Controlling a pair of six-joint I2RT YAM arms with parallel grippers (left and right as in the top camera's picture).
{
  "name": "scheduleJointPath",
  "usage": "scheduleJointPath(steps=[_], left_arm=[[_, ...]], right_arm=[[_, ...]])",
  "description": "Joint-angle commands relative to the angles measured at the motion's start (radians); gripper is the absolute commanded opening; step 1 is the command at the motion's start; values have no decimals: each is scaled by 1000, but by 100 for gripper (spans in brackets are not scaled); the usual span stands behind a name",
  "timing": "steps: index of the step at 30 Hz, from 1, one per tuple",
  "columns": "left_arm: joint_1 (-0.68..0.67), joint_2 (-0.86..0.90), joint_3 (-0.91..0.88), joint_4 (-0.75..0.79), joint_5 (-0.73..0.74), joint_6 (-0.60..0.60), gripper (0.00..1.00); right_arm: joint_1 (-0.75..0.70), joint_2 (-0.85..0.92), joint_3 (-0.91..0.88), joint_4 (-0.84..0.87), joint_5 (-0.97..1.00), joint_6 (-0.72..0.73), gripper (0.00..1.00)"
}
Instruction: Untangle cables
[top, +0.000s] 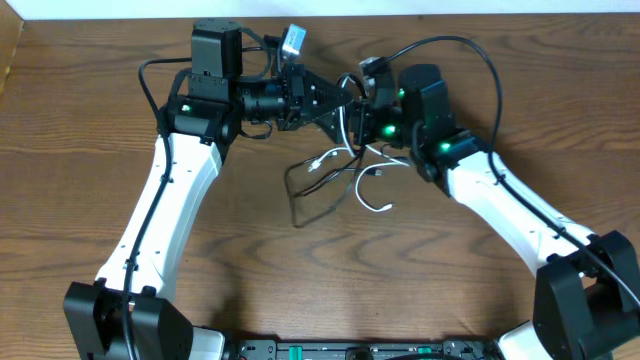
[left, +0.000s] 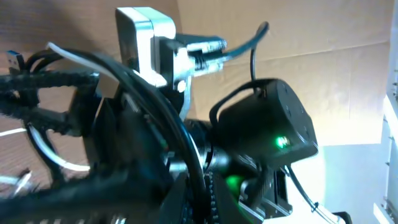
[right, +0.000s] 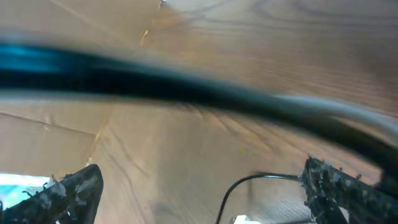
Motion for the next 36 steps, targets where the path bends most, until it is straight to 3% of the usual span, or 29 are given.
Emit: scheduleJointPath(steps=[1,10,16,21,25,31,36], left_arm=[[6,-18,0,3,-22,29,8],[6,-18,0,3,-165,28,7],[5,-18,0,3,-171,29,7],[6,-18,0,3,-175,28,7],[6,-18,0,3,-235,10,7],[6,-18,0,3,-373,-133,7],[6,-18,0,3,-406,-201,7]], right_arm=[[-85,-71,2,-4,-106,36,99],[-251,-169,2,-237,-244,24,99],[-265,-169,2,-406,-167,-54,99],[-251,-169,2,-447,-153,-78,99],[-224,-160,2,-495,-142,-109,92],[-161,-139,1,-538,-105,-108,82],[-77,-106,1,-531,42,-66,76]])
